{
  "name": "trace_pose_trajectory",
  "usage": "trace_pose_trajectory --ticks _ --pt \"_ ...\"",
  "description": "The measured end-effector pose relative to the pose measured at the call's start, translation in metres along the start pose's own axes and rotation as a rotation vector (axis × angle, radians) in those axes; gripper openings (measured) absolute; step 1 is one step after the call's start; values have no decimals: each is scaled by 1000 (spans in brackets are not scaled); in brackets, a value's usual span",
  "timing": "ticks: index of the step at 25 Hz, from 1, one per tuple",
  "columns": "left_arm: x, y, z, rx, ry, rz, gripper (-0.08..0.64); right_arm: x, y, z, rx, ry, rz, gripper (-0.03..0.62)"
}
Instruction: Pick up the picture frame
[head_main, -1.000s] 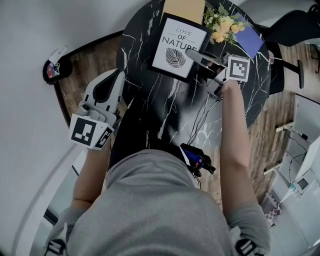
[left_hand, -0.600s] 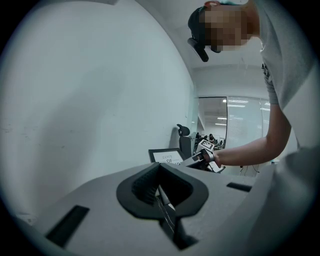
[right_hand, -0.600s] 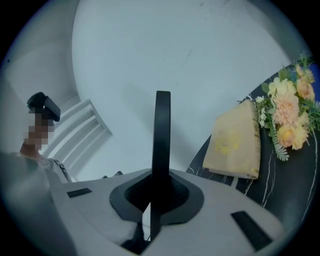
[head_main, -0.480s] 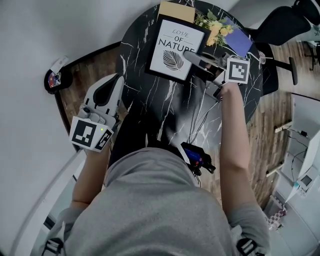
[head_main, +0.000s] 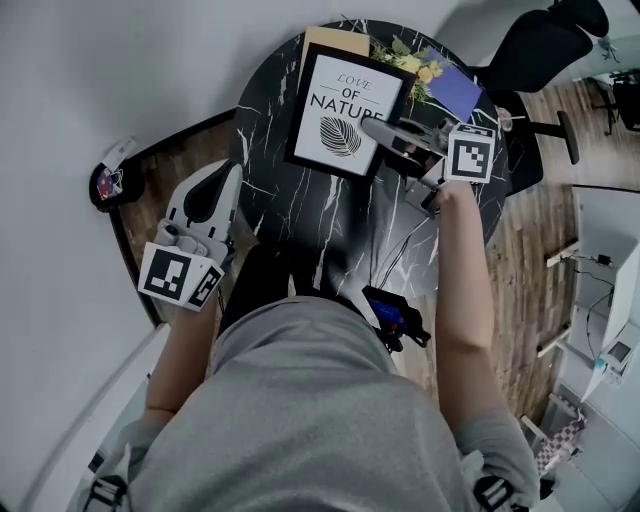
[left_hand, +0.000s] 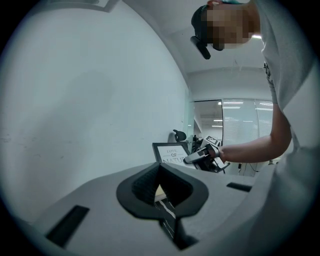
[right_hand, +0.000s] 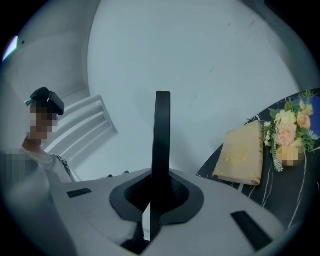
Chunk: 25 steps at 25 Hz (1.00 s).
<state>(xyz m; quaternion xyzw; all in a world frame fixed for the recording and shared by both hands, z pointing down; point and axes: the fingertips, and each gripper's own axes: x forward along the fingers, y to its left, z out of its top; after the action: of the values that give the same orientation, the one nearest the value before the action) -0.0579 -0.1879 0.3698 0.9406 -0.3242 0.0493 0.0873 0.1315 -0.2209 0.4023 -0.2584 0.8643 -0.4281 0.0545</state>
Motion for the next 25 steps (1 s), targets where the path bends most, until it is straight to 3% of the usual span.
trace_pose_trajectory --ticks 25 --pt "-7 -13 60 80 -168 -42 6 -22 135 36 -272 -40 26 37"
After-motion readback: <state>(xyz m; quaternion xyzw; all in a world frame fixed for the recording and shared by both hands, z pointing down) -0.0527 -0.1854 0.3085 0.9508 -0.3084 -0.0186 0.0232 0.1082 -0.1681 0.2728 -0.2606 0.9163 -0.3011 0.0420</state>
